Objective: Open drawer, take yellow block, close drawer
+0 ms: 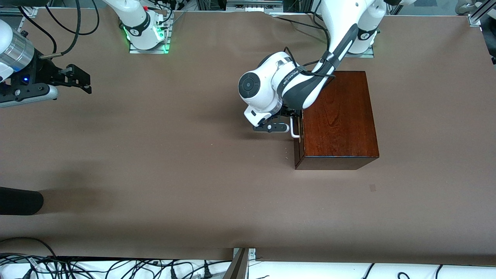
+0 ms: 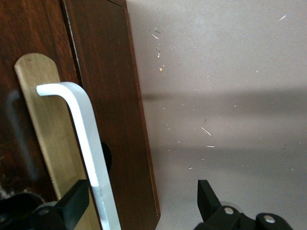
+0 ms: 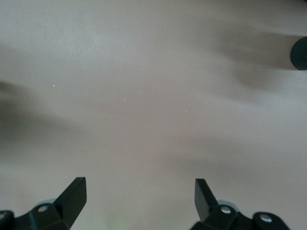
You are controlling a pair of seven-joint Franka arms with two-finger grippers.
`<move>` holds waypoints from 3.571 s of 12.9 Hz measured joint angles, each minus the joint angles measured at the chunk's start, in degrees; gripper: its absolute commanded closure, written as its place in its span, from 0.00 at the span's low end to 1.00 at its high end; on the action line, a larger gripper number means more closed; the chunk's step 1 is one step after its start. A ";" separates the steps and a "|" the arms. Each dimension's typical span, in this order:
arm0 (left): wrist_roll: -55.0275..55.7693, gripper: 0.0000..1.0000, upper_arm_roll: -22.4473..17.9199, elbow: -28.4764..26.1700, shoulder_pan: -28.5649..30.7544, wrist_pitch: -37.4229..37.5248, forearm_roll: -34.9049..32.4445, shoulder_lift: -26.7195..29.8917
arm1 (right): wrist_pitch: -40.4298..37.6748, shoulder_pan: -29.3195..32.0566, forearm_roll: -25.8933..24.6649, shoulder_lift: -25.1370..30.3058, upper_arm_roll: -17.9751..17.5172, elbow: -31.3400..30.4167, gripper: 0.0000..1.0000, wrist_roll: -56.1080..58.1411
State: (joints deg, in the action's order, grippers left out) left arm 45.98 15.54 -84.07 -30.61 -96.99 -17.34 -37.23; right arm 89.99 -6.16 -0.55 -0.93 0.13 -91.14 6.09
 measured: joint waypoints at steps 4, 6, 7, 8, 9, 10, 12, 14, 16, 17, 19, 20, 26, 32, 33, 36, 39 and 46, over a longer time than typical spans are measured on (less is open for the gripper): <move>0.72 0.00 -0.58 0.10 0.10 -0.40 -0.46 0.04 | -0.39 0.00 0.00 0.59 0.00 0.41 0.00 0.00; 1.01 0.00 -0.58 0.03 -0.08 -0.52 -0.81 -0.19 | -0.41 0.00 0.00 0.63 0.00 0.43 0.00 -0.01; 1.12 0.00 -0.59 -0.10 -0.08 -0.84 -0.82 -0.38 | -0.42 0.00 0.00 0.64 0.00 0.43 0.00 -0.01; 1.25 0.00 -0.63 -0.24 -0.07 -1.28 -0.82 -0.68 | -0.42 0.00 0.00 0.63 0.00 0.43 0.00 -0.01; 1.54 0.00 -0.67 -0.33 -0.07 -1.87 -0.82 -1.04 | -0.43 0.00 0.00 0.64 0.00 0.43 0.00 -0.01; 2.04 0.00 -0.65 -0.35 -0.08 -2.69 -0.82 -1.40 | -0.43 0.00 0.00 0.63 0.00 0.43 0.00 -0.01; 2.63 0.00 -0.61 -0.38 -0.13 -4.16 -0.82 -1.65 | -0.43 0.00 -0.01 0.63 0.00 0.43 0.00 -0.01; 3.30 0.00 -0.46 -0.44 -0.32 -5.65 -0.77 -1.65 | -0.43 0.00 -0.01 0.63 0.00 0.43 0.00 -0.01; 4.51 0.00 -0.36 -0.45 -1.06 -8.34 -0.26 -1.65 | -0.51 -0.01 -0.01 0.64 -0.21 0.44 0.00 -0.01; 4.85 0.00 -0.36 -0.45 -1.36 -9.72 0.38 -1.65 | -1.01 -0.01 -0.01 0.69 -0.48 0.49 0.00 -0.01; 5.10 0.00 -0.35 -0.42 -1.79 -12.39 1.24 -1.60 | -2.48 -0.02 -0.01 1.21 -0.78 0.76 0.00 -0.86; 5.15 0.00 -0.35 -0.37 -2.09 -13.53 1.29 -1.54 | -2.67 -0.01 -0.01 1.67 -0.77 1.40 0.00 -1.59; 6.26 0.00 -1.01 0.07 -3.53 -14.71 2.17 -1.59 | -6.39 -0.02 -0.01 3.02 -1.65 5.00 0.00 -2.67; 6.75 0.00 -1.19 0.90 -4.15 -15.29 2.68 -1.73 | -6.96 -0.02 -0.01 2.97 -2.15 5.00 0.00 -3.07; 6.86 0.00 -1.09 1.48 -4.23 -15.55 3.10 -1.66 | -7.00 -0.02 -0.01 2.97 -2.15 5.00 0.00 -3.07; 7.18 0.00 -1.15 2.10 -4.07 -14.19 4.12 -1.27 | -7.03 -0.02 -0.01 2.97 -2.23 5.01 0.00 -3.07; 7.43 0.00 -0.54 5.83 -4.06 -8.06 5.37 1.56 | -7.12 -0.03 -0.01 3.02 -2.86 5.09 0.00 -3.08; -1.31 0.00 -0.98 6.79 -0.33 4.67 5.38 8.46 | -7.23 -0.09 -1.30 3.03 -7.93 5.10 0.00 -3.08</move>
State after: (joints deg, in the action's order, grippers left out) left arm 44.66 14.56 -77.27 -30.93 -92.32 -11.96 -28.77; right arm 82.76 -6.25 -1.85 2.11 -7.80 -86.04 3.01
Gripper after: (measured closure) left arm 0.000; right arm 0.000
